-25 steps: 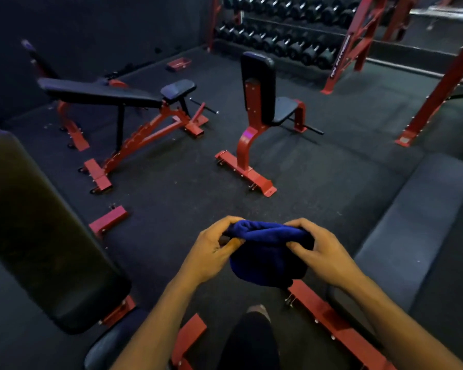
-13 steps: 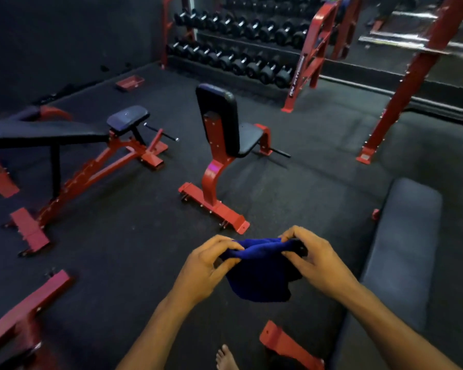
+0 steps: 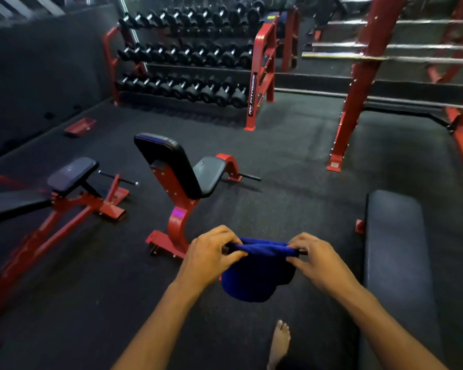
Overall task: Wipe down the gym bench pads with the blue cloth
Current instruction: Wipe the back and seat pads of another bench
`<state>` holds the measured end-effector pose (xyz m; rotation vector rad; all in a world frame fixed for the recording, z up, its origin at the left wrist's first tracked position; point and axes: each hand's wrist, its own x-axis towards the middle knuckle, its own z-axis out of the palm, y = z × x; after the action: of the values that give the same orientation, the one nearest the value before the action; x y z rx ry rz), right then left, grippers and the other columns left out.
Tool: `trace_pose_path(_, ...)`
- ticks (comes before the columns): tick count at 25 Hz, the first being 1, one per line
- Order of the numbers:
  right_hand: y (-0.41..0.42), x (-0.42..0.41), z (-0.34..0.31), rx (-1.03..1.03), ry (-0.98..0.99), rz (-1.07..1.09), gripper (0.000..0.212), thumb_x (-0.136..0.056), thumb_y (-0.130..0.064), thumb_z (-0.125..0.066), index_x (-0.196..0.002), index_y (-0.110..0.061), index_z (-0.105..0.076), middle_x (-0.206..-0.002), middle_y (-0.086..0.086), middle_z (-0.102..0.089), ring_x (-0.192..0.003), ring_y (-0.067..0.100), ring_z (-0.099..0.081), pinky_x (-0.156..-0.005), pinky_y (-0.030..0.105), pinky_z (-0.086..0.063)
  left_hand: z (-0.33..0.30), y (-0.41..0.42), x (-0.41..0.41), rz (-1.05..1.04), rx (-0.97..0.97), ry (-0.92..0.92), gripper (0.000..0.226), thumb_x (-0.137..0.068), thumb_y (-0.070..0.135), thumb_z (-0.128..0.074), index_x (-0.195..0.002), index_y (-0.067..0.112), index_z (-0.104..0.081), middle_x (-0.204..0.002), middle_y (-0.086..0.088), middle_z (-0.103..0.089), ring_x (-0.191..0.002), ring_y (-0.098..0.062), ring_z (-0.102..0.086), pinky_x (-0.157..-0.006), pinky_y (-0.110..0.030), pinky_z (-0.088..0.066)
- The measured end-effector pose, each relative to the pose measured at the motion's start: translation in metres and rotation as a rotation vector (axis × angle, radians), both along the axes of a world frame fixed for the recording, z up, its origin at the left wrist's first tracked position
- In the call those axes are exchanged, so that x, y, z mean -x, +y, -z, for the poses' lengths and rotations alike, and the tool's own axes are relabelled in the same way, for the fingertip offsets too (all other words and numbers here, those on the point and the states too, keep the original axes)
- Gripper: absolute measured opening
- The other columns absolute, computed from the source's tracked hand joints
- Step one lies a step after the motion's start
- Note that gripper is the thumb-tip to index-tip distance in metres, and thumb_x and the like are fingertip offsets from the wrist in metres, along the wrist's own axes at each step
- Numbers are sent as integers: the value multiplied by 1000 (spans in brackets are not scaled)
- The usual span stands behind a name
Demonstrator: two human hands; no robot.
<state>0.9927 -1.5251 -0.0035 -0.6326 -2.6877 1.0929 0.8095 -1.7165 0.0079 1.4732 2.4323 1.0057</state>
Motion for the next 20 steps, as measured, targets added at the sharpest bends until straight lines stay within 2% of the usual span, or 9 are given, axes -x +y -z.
trace_pose_path(4,90,51,10,63,17,-20,17,-90,-22,-72,-106,-27,-75,-108,-19,-57,-100,-1,-59,-94,27,-48,2,91,53,38,9,9,17,-82,21,-85,-92,23,-71,-97,14,-61,-83,-11,-63,-77,-37,-55)
trace_pose_path(7,139,87,10,76,35,-22,18,-89,-16,-72,-106,-20,-76,-107,-15,-58,-100,2,-61,-95,26,-49,7,135,91,210,156,79,23,-96,19,-71,-118,24,-73,-108,7,-55,-88,-8,-55,-78,-25,-48)
trace_pose_path(9,172,114,8,59,31,-57,22,-86,-8,-74,-105,-16,-77,-106,-12,-61,-99,3,-62,-94,23,-49,15,160,112,261,267,125,29,-99,22,-66,-127,30,-70,-111,6,-51,-88,-4,-49,-77,-19,-41)
trace_pose_path(12,219,157,8,91,61,-66,25,-80,1,-73,-93,-20,-77,-96,-13,-65,-92,1,-64,-86,16,-49,24,194,138,139,220,32,17,-94,31,-73,-111,30,-73,-102,14,-53,-86,-5,-55,-78,-24,-46)
trace_pose_path(15,259,204,14,236,21,-55,35,-78,3,-66,-88,-30,-63,-86,-11,-66,-80,4,-63,-72,18,-49,35,223,166,-41,93,-72,11,-89,30,-78,-93,31,-67,-96,17,-55,-86,-8,-59,-76,-26,-48)
trace_pose_path(17,284,243,23,323,-81,-141,40,-80,2,-61,-101,-32,-56,-91,-3,-64,-79,14,-60,-69,26,-48,45,250,191,-128,4,-183,20,-90,24,-77,-99,33,-61,-98,19,-57,-88,-6,-59,-78,-22,-46)
trace_pose_path(20,318,298,30,317,-199,-335,42,-82,2,-53,-107,-32,-54,-96,-3,-64,-84,14,-60,-70,23,-46,50,298,226,-217,-42,-293,31,-93,15,-71,-119,30,-64,-110,17,-62,-101,-4,-61,-92,-23,-46)
